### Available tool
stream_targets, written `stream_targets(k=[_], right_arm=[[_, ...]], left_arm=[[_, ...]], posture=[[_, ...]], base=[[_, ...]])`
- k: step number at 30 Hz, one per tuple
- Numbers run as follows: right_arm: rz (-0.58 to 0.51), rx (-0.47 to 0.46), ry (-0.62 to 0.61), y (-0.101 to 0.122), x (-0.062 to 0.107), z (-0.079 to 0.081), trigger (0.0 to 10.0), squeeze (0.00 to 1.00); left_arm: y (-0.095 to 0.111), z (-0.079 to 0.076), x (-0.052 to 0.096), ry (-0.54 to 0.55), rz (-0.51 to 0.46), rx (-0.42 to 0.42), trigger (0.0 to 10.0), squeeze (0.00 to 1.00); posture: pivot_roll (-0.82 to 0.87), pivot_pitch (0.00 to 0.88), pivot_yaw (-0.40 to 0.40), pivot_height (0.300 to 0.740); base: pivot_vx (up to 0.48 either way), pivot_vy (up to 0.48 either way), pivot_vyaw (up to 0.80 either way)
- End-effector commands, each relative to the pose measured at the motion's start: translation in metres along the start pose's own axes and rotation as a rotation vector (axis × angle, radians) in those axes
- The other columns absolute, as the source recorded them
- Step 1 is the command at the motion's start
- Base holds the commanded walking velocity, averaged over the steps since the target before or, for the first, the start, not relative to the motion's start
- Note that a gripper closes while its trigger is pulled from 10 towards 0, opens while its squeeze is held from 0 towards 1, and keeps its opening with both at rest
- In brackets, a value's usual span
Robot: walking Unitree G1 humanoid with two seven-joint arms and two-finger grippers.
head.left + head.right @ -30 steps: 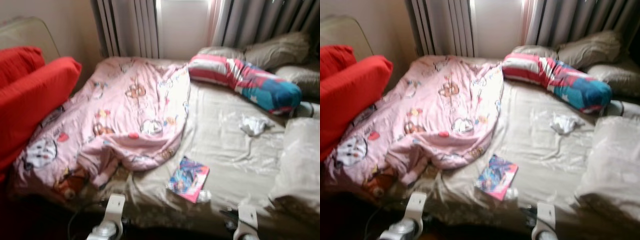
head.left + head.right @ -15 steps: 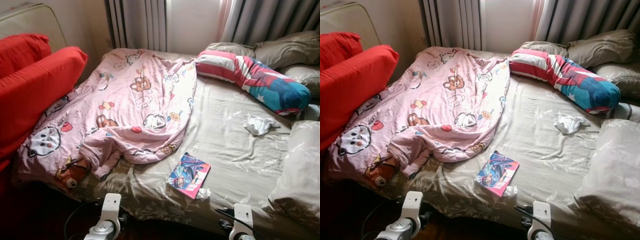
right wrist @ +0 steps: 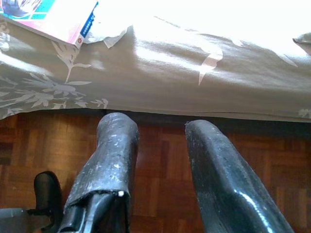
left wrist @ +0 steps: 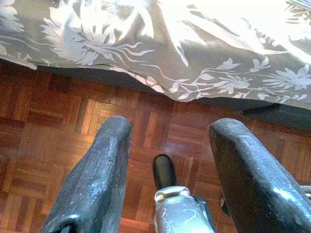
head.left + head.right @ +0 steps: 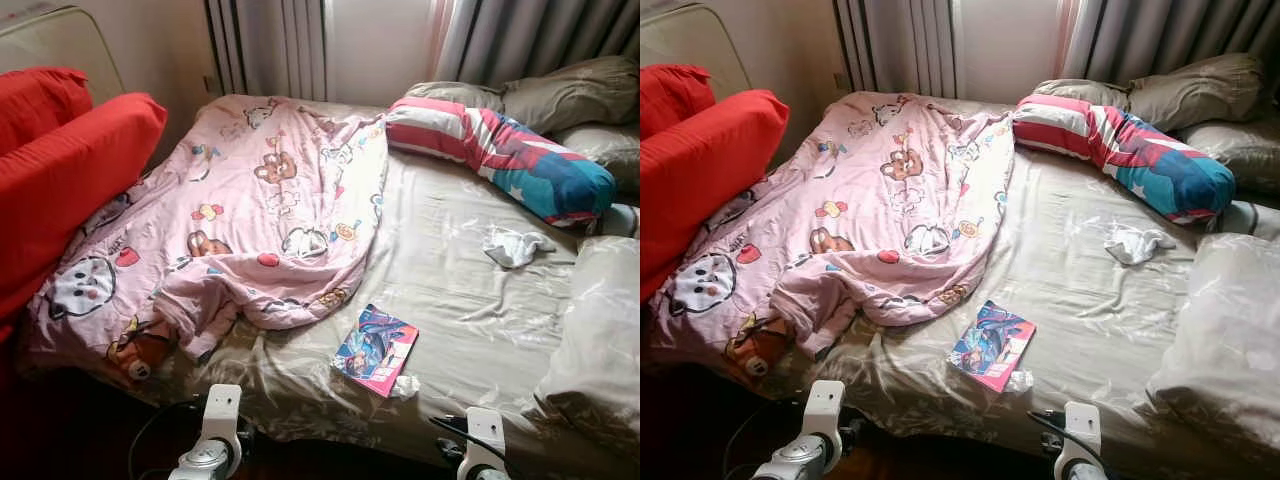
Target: Clean up the room
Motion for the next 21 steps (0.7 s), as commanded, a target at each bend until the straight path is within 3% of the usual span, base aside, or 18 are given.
stream_targets(k=[1,5,17,21], right_arm=[[0.007,-0.001,-0.001,-0.0026,0.0003,-0.0002,10.0,0.00],[0.008,-0.001,0.001,-0.0024,0.0002,0.0004,10.0,0.00],[0.007,-0.006,0.000,-0.0015,0.0000,0.0003,10.0,0.00],[0.006,-0.005,0.000,-0.0013,0.0000,0.0001,10.0,0.00]], left_arm=[[-0.0061,0.0009,0.0010,0.000,0.013,0.020,10.0,0.00],[-0.0063,0.0010,0.0009,-0.004,0.019,0.009,10.0,0.00],[-0.0056,0.0019,0.0007,0.007,0.018,0.012,10.0,0.00],[-0.0049,0.0024,0.0007,0.011,0.014,0.010,10.0,0.00]], posture=[[-0.08,0.007,-0.018,0.740],[-0.08,0.010,-0.017,0.740],[-0.08,0.019,-0.019,0.740],[-0.08,0.022,-0.020,0.740]], base=[[0.000,0.292,0.00],[0.000,0.279,0.00],[0.000,0.000,0.00],[0.000,0.303,0.00]])
Point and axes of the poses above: a point about 5 cm out from each wrist's last joint towards the gripper, its own x axis pointing back from the gripper into the wrist, its own y axis along the axis of the wrist's last joint, z = x × y, the point moved 5 cm from there along -x, pointing out of the wrist towards the gripper, and after that the axes turned 8 degrees about -x, right-handed, at the moved point
